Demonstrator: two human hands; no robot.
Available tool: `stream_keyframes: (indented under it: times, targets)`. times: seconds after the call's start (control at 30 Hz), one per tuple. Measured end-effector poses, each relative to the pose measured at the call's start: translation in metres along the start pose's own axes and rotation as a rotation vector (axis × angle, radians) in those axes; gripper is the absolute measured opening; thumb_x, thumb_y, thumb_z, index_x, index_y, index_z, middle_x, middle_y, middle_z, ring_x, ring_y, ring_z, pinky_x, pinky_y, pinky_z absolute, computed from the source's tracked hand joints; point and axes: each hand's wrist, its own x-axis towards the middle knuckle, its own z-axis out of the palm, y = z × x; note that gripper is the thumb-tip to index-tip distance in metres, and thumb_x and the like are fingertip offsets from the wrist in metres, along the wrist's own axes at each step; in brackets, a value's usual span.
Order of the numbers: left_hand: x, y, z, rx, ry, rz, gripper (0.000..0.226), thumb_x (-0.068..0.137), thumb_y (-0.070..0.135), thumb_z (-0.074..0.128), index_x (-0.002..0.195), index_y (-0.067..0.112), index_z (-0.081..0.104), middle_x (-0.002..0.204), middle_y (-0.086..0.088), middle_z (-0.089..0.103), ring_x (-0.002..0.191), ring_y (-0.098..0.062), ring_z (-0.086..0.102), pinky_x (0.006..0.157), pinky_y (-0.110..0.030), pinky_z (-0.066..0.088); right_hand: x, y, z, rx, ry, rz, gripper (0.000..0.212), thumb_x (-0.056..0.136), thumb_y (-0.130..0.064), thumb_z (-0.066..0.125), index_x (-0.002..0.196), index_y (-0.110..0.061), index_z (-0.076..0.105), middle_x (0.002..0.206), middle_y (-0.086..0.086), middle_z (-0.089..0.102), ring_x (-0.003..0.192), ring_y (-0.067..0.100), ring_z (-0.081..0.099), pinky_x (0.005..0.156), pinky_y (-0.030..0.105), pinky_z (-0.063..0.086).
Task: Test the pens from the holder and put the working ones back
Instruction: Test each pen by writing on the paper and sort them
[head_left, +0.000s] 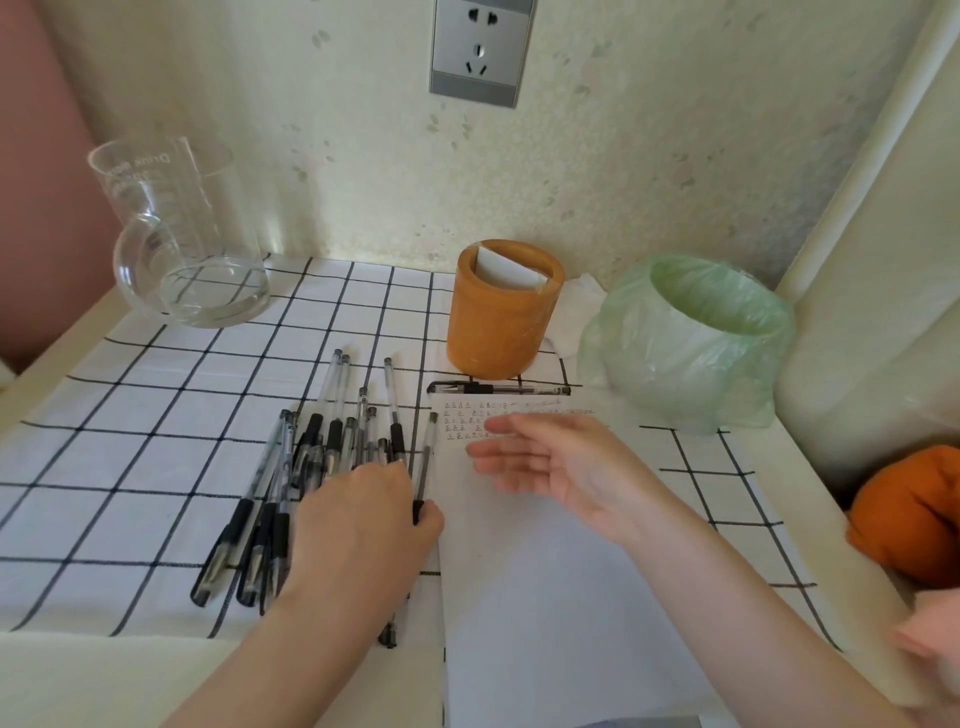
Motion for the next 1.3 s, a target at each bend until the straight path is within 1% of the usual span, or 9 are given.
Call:
stream_keyframes:
  times: [0.17,0.27,0.4,0.57,0.73,0.83,1.07,1.17,1.3]
  targets:
    - [0.002,0.0,-0.005,-0.129,0.1,0.004,0.026,0.091,0.043,0.04,0.079,0.021,0.047,0.072,0.006,0.052,0.064,-0.011,0.051,0.052,-0.022,0.036,-0.017,0.02,0.0,-0.081,-0.016,-0.01,0.028,0.099,-0.014,0.045,0.11,0.006,0.061,0.089,0.022,0.072,0.063,0.02,0.067,0.054,0.026,0.053]
    - [0.003,0.001,-0.007,-0.261,0.187,0.131,0.022,0.091,0.04,0.043,0.081,0.021,0.047,0.072,0.006,0.054,0.064,-0.011,0.052,0.049,-0.021,0.038,-0.022,0.02,0.004,-0.076,-0.056,-0.051,0.037,0.092,-0.03,0.053,0.11,0.0,0.063,0.077,0.014,0.07,0.054,0.018,0.056,0.048,0.025,0.047]
    - [0.002,0.009,-0.002,-0.404,0.116,0.289,0.022,0.093,0.039,0.038,0.094,0.021,0.051,0.079,0.006,0.063,0.071,-0.013,0.062,0.064,-0.035,0.051,-0.021,0.017,0.012,-0.142,-0.024,-0.156,0.048,0.076,-0.045,0.062,0.106,-0.007,0.067,0.061,0.003,0.057,0.048,0.014,0.044,0.044,0.023,0.037]
    - [0.0,0.014,0.002,-0.631,0.017,0.338,0.019,0.093,0.037,0.034,0.096,0.026,0.049,0.075,0.011,0.052,0.068,-0.006,0.056,0.065,-0.029,0.047,-0.019,0.017,0.011,-0.101,0.064,-0.276,0.023,0.087,-0.024,0.063,0.084,-0.002,0.067,0.055,0.002,0.055,0.046,0.015,0.044,0.043,0.022,0.037]
    - [-0.002,0.017,0.0,-0.708,-0.041,0.348,0.02,0.095,0.033,0.032,0.088,0.027,0.05,0.072,0.008,0.053,0.073,-0.009,0.052,0.067,-0.026,0.043,-0.02,0.017,0.009,-0.067,0.083,-0.339,0.013,0.087,-0.013,0.064,0.08,-0.002,0.065,0.055,0.007,0.058,0.044,0.017,0.047,0.042,0.024,0.04]
    - [-0.003,0.016,0.001,-0.713,-0.037,0.322,0.022,0.091,0.041,0.03,0.089,0.03,0.049,0.063,0.005,0.052,0.061,-0.013,0.051,0.063,-0.034,0.044,-0.022,0.018,0.008,-0.061,0.066,-0.334,0.014,0.087,-0.013,0.064,0.078,-0.002,0.065,0.055,0.006,0.058,0.043,0.016,0.047,0.042,0.024,0.04]
    - [-0.001,0.019,-0.001,-0.869,-0.068,0.27,0.016,0.091,0.039,0.045,0.086,0.038,0.06,0.047,0.009,0.042,0.047,-0.009,0.033,0.046,-0.019,0.027,-0.024,0.018,0.001,-0.046,0.051,-0.357,0.022,0.085,-0.019,0.062,0.079,0.003,0.062,0.054,0.003,0.057,0.043,0.015,0.045,0.044,0.022,0.039]
    - [-0.001,0.019,-0.003,-0.912,-0.098,0.271,0.018,0.087,0.05,0.044,0.087,0.041,0.059,0.047,0.009,0.039,0.048,-0.008,0.032,0.047,-0.017,0.028,-0.024,0.016,0.0,-0.032,0.047,-0.36,0.03,0.079,-0.025,0.064,0.083,0.004,0.063,0.054,0.005,0.057,0.043,0.017,0.046,0.044,0.023,0.04]
    - [-0.002,0.018,0.001,-0.752,-0.078,0.26,0.033,0.08,0.062,0.035,0.093,0.036,0.051,0.049,0.005,0.036,0.046,-0.008,0.037,0.047,-0.02,0.03,-0.019,0.013,-0.009,0.04,0.175,-0.368,0.022,0.088,-0.017,0.061,0.072,-0.003,0.062,0.052,0.008,0.055,0.042,0.019,0.045,0.04,0.025,0.036]
